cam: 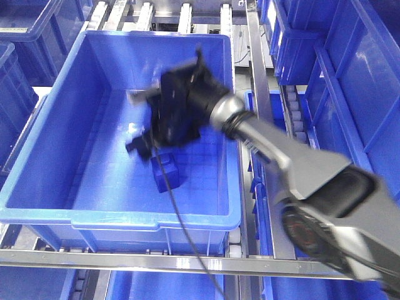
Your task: Pour parts from conveyor to right shelf
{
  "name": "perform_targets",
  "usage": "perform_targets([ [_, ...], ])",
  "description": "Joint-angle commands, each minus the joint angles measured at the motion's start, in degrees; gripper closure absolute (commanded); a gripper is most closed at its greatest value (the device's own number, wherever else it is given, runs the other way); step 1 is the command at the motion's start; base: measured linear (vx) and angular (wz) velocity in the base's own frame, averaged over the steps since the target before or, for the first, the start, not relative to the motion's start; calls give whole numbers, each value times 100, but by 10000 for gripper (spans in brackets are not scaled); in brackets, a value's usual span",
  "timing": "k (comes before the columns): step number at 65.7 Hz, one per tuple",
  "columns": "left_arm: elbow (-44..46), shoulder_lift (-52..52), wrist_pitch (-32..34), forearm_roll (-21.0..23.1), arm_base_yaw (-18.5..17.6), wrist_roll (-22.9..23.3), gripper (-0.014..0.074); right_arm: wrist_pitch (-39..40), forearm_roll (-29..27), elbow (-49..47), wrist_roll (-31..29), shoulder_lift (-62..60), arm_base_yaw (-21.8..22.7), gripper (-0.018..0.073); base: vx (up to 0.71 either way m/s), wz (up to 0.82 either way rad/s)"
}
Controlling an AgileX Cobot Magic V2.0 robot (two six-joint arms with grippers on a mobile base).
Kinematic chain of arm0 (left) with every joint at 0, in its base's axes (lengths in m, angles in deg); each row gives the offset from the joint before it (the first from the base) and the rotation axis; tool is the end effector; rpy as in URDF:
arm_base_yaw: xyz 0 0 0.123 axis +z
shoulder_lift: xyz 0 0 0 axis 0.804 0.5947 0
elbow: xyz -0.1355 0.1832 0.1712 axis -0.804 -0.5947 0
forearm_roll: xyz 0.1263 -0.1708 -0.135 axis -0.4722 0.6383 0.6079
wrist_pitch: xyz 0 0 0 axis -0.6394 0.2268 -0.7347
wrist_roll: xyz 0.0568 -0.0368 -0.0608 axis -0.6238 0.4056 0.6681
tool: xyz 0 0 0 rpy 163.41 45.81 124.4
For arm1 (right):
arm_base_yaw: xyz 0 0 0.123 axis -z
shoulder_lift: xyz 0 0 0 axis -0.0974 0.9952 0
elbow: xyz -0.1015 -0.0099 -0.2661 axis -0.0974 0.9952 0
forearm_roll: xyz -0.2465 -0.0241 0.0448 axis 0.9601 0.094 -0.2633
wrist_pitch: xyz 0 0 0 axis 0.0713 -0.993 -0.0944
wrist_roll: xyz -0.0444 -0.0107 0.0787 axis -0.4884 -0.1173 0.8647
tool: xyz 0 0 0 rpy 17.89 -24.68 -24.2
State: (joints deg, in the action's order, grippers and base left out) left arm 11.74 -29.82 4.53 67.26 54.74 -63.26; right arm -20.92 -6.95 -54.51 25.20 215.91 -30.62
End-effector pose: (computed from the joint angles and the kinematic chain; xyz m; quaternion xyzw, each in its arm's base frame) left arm 0.0558 0.0013 0.1858 -0.0195 0.7526 -0.0019 0.6582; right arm 0.4262 0.3144 0.2345 -0.2815 0.9297 0.0890 0.2203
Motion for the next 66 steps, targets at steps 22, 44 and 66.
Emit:
perform_targets([
  [22, 110, -60, 452, 45, -28, 49, 603, 357, 647, -192, 268, -1085, -192, 553, 0, 0],
  [44, 110, -60, 452, 45, -28, 49, 603, 368, 637, -184, 86, -1295, -307, 568, 0, 0],
  [66, 110, -60, 452, 45, -28, 49, 603, 749, 446, 1007, -373, -1880, -307, 568, 0, 0],
])
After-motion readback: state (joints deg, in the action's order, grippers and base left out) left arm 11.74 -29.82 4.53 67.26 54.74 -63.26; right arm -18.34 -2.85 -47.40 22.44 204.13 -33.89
